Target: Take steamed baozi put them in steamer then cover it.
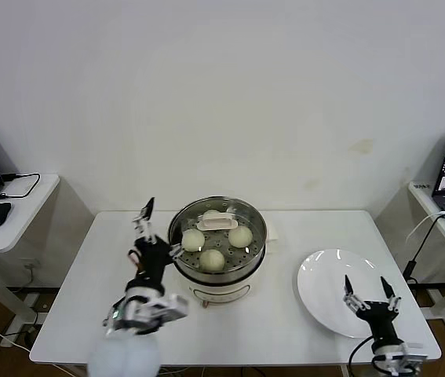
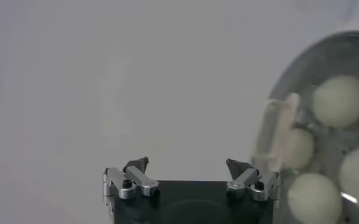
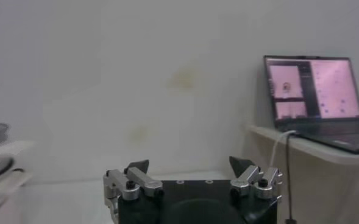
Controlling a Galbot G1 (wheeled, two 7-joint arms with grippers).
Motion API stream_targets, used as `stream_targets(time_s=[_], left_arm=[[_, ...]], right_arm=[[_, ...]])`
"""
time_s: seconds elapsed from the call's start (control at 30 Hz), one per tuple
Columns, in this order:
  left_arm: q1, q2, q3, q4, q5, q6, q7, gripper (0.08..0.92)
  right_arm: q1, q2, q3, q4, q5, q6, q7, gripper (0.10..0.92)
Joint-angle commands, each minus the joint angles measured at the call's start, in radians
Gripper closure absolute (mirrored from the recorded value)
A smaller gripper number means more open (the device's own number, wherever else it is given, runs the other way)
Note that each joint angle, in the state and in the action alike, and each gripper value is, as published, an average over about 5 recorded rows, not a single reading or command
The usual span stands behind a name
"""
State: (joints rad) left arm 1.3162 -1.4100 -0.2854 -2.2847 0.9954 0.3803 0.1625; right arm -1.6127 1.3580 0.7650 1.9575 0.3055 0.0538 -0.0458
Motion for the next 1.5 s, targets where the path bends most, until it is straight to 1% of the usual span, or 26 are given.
stream_targets(time_s=[0.03, 0.1, 0.17, 0.33, 0.5, 0.67, 0.8, 1.3, 1.5], left_arm=[[0.293, 0.014, -0.408, 0.093, -0.818, -0.5, -0.156, 0.177], [0.293, 0.009, -0.427, 0.172, -0.89, -0.519, -0.147, 0.177], [0.3, 0.006, -0.432, 0.228, -0.911, -0.509, -0.136, 0.177], [0.34, 0.017, -0.419, 0.275, -0.877, -0.466, -0.08, 0.177], [0.357, 0.01, -0.416, 0.255, -0.876, -0.384, -0.05, 0.177], [0.371, -0.002, -0.402, 0.217, -0.884, -0.345, -0.045, 0.177], [0.375, -0.007, -0.394, 0.208, -0.885, -0.339, -0.048, 0.177], [0.389, -0.013, -0.38, 0.188, -0.892, -0.34, -0.066, 0.177], [0.393, -0.012, -0.38, 0.182, -0.892, -0.338, -0.073, 0.177]], right_arm=[[-0.033, -0.041, -0.102, 0.008, -0.017, 0.005, 0.031, 0.203], [-0.027, -0.025, -0.104, 0.002, -0.021, 0.004, 0.035, 0.203], [-0.026, -0.012, -0.108, -0.004, -0.03, 0.001, 0.037, 0.203], [-0.027, -0.004, -0.11, -0.01, -0.049, -0.007, 0.048, 0.203], [-0.035, 0.004, -0.1, 0.001, -0.091, -0.006, 0.066, 0.203], [-0.043, 0.009, -0.098, 0.043, -0.034, -0.068, 0.06, 0.203], [-0.045, 0.009, -0.087, 0.039, -0.06, -0.079, 0.058, 0.203], [-0.068, 0.02, -0.063, 0.077, -0.044, -0.091, 0.067, 0.203], [-0.069, 0.025, -0.057, 0.095, -0.063, -0.104, 0.032, 0.203]])
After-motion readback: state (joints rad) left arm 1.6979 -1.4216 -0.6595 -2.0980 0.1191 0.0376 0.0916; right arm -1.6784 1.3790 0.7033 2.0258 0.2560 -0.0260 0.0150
